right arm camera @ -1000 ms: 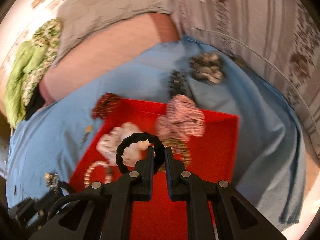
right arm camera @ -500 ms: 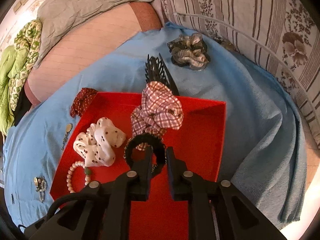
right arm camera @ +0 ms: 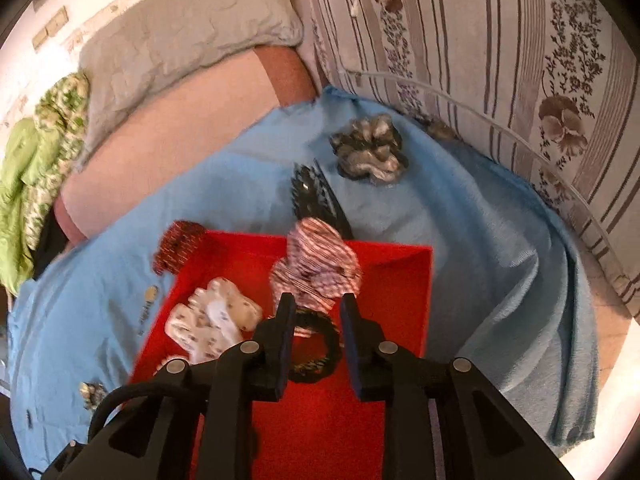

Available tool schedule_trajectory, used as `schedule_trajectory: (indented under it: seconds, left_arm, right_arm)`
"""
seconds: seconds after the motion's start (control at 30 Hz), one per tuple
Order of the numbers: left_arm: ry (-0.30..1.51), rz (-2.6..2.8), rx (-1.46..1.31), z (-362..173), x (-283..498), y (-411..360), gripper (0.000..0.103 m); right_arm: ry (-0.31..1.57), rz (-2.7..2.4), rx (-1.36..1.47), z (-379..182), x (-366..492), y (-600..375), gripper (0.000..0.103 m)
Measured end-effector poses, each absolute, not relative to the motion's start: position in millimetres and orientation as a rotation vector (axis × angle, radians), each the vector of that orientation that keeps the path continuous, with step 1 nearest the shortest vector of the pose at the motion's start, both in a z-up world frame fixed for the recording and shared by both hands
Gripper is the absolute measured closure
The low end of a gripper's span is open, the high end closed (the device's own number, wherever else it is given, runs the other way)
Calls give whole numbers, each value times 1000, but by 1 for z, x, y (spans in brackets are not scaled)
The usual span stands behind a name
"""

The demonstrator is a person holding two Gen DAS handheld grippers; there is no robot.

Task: Organize jewelry
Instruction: 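Lower the black scrunchie into the red tray and open the left gripper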

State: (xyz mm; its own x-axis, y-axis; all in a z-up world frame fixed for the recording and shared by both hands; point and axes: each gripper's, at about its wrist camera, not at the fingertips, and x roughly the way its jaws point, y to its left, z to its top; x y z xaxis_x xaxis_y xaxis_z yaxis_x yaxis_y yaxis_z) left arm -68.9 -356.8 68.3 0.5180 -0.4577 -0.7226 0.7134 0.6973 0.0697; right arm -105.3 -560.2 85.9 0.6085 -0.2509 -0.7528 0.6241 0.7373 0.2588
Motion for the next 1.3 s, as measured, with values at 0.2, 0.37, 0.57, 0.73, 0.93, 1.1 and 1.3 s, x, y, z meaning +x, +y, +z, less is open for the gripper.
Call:
schedule_trajectory:
  seconds: [0.2, 0.37, 0.57, 0.73, 0.93, 1.1, 1.3]
  left_arm:
    - [631, -557, 386, 96, -54, -298, 70]
    - [565, -360, 381, 117, -36, -227, 68]
    - [502, -41, 302, 129, -4, -134, 65]
    - [478, 153, 233, 130, 15, -70, 64]
    - [488, 243, 158, 128, 30, -14, 63]
    - [488, 282, 137, 127, 28, 14, 62]
    - [485, 303, 127, 128, 25, 37, 61]
  right_arm:
    - [706, -423, 499, 102, -88, -528, 78]
    - [686, -268, 429, 113, -64, -469, 78]
    - [699, -78, 311, 116, -40, -379, 78]
    - [732, 41, 211, 105, -24, -312, 78]
    - [781, 114, 148, 87, -7, -267, 78]
    - [826, 127, 147, 72, 8, -248, 77]
    - [852, 136, 143, 64, 19, -236, 77]
